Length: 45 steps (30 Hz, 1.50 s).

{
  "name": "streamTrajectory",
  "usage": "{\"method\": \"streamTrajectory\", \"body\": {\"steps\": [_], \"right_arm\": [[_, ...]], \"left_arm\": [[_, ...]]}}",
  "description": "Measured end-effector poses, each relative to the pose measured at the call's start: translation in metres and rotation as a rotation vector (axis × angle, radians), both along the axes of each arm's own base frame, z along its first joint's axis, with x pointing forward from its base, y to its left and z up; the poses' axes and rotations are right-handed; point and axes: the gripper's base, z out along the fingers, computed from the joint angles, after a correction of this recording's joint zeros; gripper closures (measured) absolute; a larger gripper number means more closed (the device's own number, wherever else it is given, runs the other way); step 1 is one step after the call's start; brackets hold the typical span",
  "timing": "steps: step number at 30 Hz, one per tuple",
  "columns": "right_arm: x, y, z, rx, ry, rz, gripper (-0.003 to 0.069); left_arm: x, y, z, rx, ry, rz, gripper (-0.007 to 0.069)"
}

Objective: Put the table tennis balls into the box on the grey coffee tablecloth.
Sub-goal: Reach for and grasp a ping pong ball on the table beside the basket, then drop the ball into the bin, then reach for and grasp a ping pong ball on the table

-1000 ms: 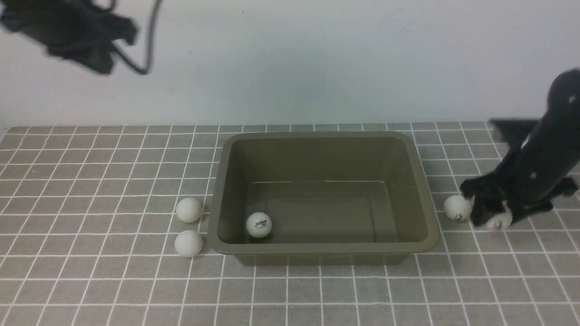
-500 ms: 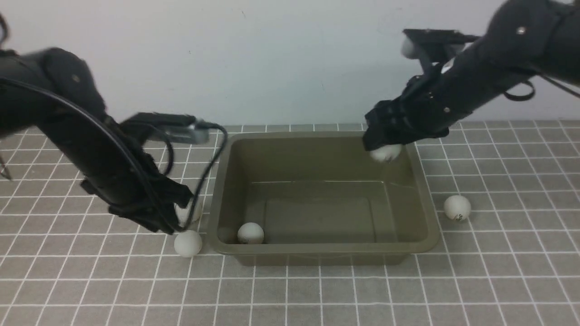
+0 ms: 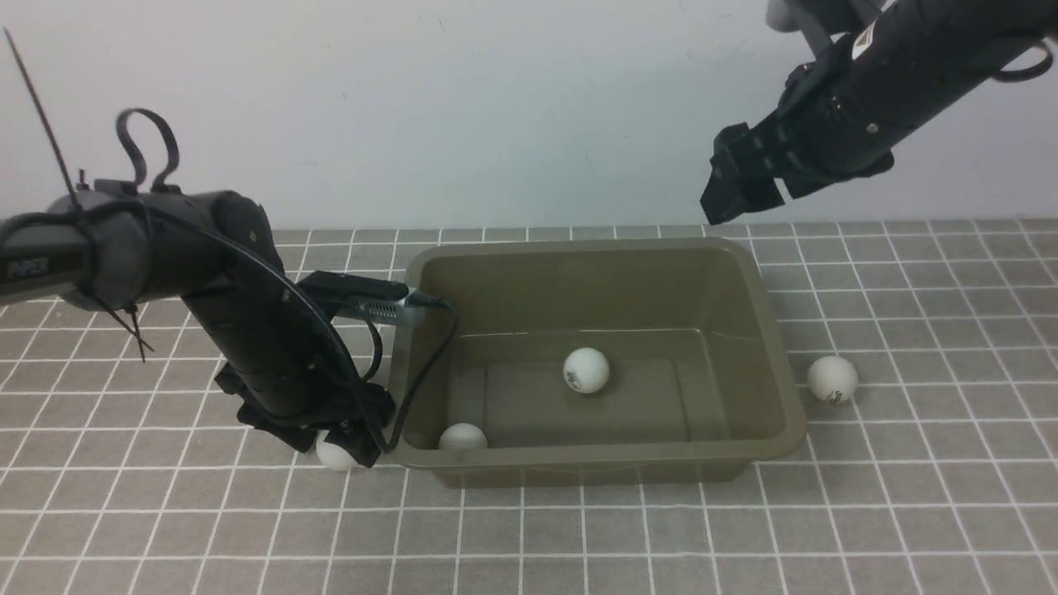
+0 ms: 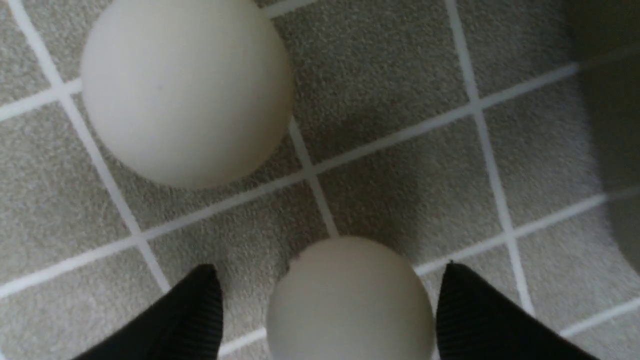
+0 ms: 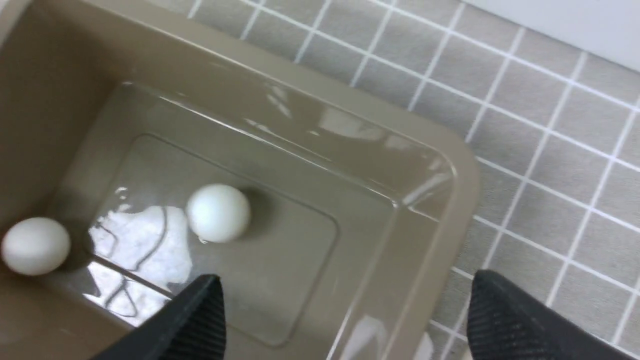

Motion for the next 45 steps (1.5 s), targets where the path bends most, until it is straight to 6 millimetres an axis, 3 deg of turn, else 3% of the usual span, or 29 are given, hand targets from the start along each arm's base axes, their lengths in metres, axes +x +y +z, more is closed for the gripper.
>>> {"method": "streamTrajectory", "body": {"steps": [1,2,7,8,12,14,16,18,23,27,30,32,33,34,35,37,38,40,41,43,44,45], "right_arm": [[0.000,-0.001,0.000,-0.007,0.000,0.000,0.0072],[0.000,-0.004,-0.001,-0.028,0.010,-0.008,0.0075],[0.005,-0.035,-0.004,-0.070,0.052,-0.111,0.0157],[0.008,-0.058,-0.004,-0.072,0.072,-0.180,0.0207],[0.011,-0.106,-0.011,-0.036,0.156,-0.338,0.0298],[0.015,-0.118,-0.022,-0.015,0.208,-0.380,0.0314],[0.024,-0.120,-0.041,-0.003,0.265,-0.389,0.0305],[0.033,-0.116,-0.064,0.004,0.322,-0.372,0.0275],[0.048,-0.097,-0.119,-0.008,0.448,-0.312,0.0149],[0.054,-0.085,-0.148,-0.019,0.502,-0.290,0.0094],[0.056,-0.078,-0.170,-0.035,0.545,-0.273,0.0095],[0.056,-0.077,-0.176,-0.046,0.558,-0.275,0.0113],[0.056,-0.076,-0.184,-0.060,0.579,-0.278,0.0183],[0.056,-0.076,-0.185,-0.063,0.580,-0.278,0.0183],[0.056,-0.078,-0.184,-0.075,0.575,-0.278,0.0300],[0.056,-0.079,-0.177,-0.077,0.562,-0.284,0.0301],[0.056,-0.079,-0.176,-0.076,0.559,-0.286,0.0300],[0.053,-0.081,-0.140,-0.050,0.482,-0.305,0.0300],[0.052,-0.080,-0.133,-0.041,0.467,-0.310,0.0300],[0.044,-0.075,-0.085,0.036,0.362,-0.315,0.0300],[0.042,-0.073,-0.078,0.052,0.347,-0.310,0.0300],[0.036,-0.057,-0.053,0.104,0.265,-0.237,0.0300]], "left_arm": [[0.000,0.000,0.000,0.001,0.000,0.000,0.0184],[0.001,0.002,0.000,0.016,-0.006,-0.011,0.0274],[0.002,0.012,0.022,0.111,-0.028,-0.017,0.0279],[0.003,0.017,0.044,0.132,-0.070,0.016,0.0279],[0.006,0.016,0.106,0.089,-0.231,0.057,0.0279],[0.007,0.002,0.135,0.016,-0.321,0.032,0.0279],[0.006,-0.015,0.145,-0.040,-0.368,-0.033,0.0279],[0.006,-0.034,0.146,-0.089,-0.390,-0.104,0.0279],[0.008,-0.077,0.109,-0.136,-0.301,-0.224,0.0253],[0.015,-0.083,0.075,-0.127,-0.203,-0.171,0.0060],[0.019,-0.079,0.082,-0.097,-0.196,-0.139,-0.0012],[0.021,-0.075,0.091,-0.079,-0.204,-0.123,0.0005],[0.026,-0.060,0.117,-0.028,-0.237,-0.075,0.0123],[0.026,-0.058,0.120,-0.021,-0.242,-0.069,0.0140],[0.028,-0.045,0.139,0.017,-0.277,-0.037,0.0243],[0.030,-0.013,0.172,0.085,-0.347,0.038,0.0498],[0.030,-0.009,0.175,0.093,-0.354,0.044,0.0511],[0.025,0.029,0.195,0.117,-0.367,0.151,0.0602],[0.024,0.035,0.195,0.116,-0.355,0.165,0.0608],[0.021,0.066,0.182,0.098,-0.258,0.253,0.0627],[0.021,0.066,0.182,0.098,-0.258,0.253,0.0627],[0.025,0.073,0.161,0.058,-0.184,0.259,0.0629]]}}
